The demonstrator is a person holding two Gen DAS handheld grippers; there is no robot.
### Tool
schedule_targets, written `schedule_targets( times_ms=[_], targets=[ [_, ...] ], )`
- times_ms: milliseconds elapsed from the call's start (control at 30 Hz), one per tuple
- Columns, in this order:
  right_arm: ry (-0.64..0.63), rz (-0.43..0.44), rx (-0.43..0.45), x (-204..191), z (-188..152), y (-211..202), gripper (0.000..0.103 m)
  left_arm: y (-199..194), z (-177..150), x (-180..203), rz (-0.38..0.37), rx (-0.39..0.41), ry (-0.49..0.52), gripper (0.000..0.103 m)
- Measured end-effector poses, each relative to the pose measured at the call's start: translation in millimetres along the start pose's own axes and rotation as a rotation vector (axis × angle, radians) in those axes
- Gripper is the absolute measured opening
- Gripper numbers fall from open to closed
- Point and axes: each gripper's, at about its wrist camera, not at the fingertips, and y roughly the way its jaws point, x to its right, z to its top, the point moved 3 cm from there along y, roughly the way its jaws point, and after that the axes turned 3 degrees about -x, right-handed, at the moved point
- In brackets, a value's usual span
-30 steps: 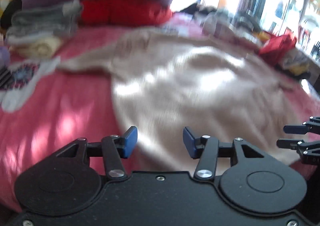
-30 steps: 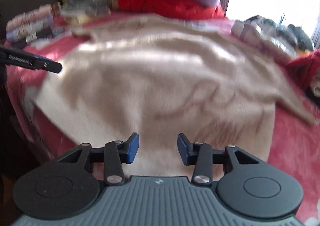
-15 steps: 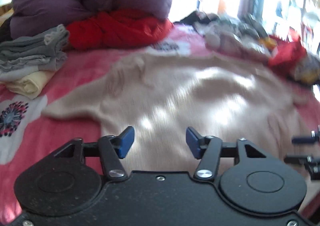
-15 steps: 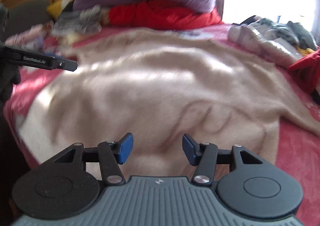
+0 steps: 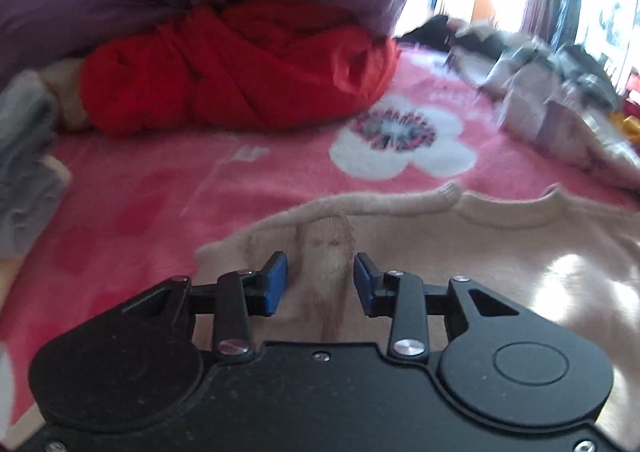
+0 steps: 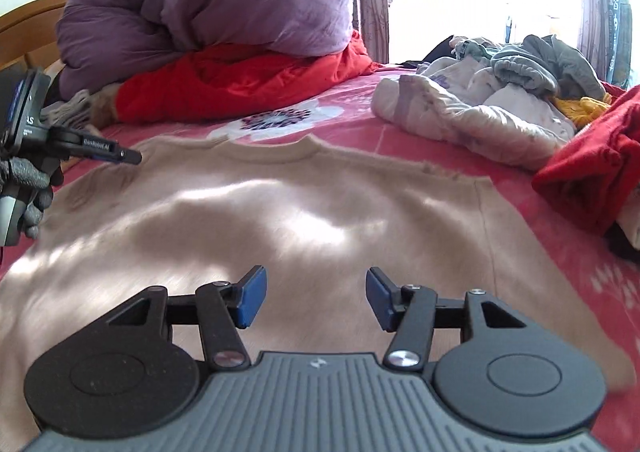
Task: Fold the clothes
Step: 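Pinch the sweater's collar with the left gripper and release it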
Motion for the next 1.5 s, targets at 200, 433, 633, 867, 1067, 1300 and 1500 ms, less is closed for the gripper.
schedule_targets(
  times_ms=[200, 433, 633, 867, 1067, 1300, 1500],
  targets=[
    [0.072, 0.007, -0.025, 19.8, -10.9, 32.4, 0.056, -42.3, 16.3, -48.3, -0.096, 0.117, -0.086, 0.045],
    [0.085, 0.064, -0.011, 24.8, -11.0, 30.8, 0.059, -20.4, -15.2, -142.7, -0.161, 0.011, -0.450, 0.045],
    [0.090, 0.074, -0.004, 25.6, -11.4, 33.2, 0.063, -6.7, -16.2, -142.0, -0.224, -0.010, -0.453, 0.045],
    [0.082, 0.070, -0.001, 24.1, -12.3, 33.3, 0.065, -2.3, -14.1, -128.8, -0.283, 0.009, -0.417, 0.045],
    [0.070, 0.070, 0.000, 23.5, -13.9, 36.1, 0.068, -25.9, -5.3, -115.8, -0.207, 0.142, -0.330, 0.006],
    [0.051, 0.059, -0.008, 22.0, -16.2, 38.5, 0.070, 2.5, -8.3, -87.0, 0.038, 0.078, -0.086, 0.031],
    [0.095, 0.073, -0.002, 28.9, -13.2, 35.9, 0.070, -65.1, 9.0, -114.6, -0.078, 0.187, -0.279, 0.031]
  ],
)
